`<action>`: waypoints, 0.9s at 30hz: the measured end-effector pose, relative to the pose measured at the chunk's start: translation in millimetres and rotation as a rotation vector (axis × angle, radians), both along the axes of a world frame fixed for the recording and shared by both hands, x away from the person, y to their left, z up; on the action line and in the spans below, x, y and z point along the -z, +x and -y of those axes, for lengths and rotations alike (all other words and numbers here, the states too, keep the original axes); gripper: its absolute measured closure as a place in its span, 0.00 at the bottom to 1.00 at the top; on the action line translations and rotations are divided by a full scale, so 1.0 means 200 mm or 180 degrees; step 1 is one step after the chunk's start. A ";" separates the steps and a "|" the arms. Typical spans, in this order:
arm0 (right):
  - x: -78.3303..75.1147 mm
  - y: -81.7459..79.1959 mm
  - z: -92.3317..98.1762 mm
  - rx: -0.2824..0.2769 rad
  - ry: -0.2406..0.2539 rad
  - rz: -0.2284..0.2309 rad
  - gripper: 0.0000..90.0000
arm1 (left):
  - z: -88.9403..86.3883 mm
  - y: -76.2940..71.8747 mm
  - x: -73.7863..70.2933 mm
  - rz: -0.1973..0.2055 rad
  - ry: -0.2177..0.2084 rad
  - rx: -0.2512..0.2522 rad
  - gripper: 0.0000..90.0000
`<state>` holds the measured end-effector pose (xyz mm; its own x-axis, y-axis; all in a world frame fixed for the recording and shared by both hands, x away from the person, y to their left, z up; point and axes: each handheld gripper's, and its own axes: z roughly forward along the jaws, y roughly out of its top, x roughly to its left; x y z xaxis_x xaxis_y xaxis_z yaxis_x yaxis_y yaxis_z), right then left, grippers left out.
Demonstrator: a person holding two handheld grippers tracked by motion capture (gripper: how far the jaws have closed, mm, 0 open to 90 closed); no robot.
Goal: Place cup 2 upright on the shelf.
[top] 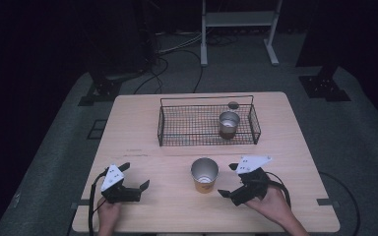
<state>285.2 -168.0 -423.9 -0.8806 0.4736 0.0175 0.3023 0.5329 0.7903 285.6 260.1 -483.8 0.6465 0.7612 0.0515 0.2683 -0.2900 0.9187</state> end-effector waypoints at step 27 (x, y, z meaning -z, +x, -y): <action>0.04 0.05 -0.12 -0.0015 0.0047 -0.0099 0.02 | 0.00 0.00 0.00 0.0005 -0.0006 0.0007 0.00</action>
<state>295.5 -143.1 -431.1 -0.8816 0.4691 0.0519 0.3245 0.5227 0.7883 285.5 260.3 -483.7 0.6480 0.7599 0.0511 0.2662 -0.2888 0.9196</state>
